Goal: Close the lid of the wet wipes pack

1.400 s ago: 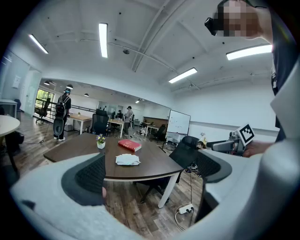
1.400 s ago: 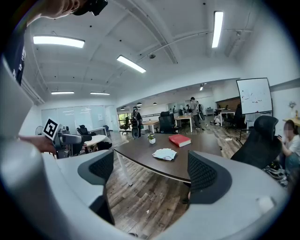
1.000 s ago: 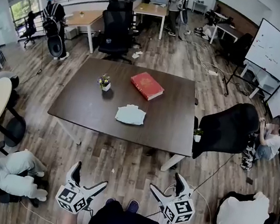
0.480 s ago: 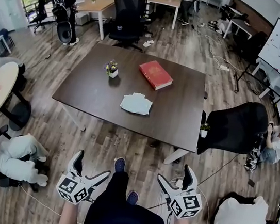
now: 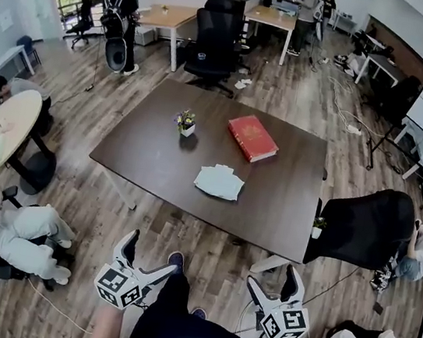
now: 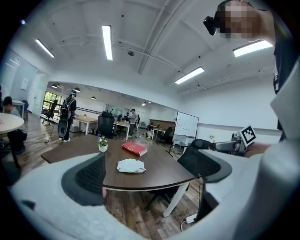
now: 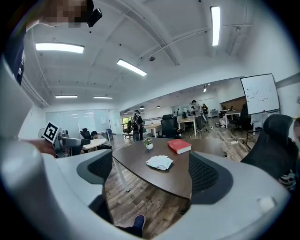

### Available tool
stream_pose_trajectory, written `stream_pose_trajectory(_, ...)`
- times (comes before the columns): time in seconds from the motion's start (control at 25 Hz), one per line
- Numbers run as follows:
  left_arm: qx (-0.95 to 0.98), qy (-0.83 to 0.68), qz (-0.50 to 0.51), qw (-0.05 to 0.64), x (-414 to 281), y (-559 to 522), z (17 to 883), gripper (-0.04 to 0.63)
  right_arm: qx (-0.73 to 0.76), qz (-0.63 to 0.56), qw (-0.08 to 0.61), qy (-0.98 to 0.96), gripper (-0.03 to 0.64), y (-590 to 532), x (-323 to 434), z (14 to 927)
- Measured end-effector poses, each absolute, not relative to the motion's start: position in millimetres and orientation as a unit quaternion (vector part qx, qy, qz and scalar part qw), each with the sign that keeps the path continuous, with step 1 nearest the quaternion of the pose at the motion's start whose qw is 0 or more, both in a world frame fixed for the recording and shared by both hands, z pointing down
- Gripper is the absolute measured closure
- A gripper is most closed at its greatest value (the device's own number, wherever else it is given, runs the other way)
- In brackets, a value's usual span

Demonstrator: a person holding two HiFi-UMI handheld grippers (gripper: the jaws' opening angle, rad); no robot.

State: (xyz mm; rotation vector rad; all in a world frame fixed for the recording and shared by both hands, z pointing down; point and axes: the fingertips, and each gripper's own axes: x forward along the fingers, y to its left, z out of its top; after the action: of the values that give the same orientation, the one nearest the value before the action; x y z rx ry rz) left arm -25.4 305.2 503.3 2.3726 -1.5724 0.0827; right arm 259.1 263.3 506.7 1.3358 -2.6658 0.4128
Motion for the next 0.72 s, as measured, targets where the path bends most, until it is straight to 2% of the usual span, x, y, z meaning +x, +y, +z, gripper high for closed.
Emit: stream_pose_trajectory(0.72,0.83,-0.531,0.036,0.165,-93.5,159.5,521.6,-0.005,0.439,0.172,0.072,-0.879,0.095,121.8,177.6,522.5)
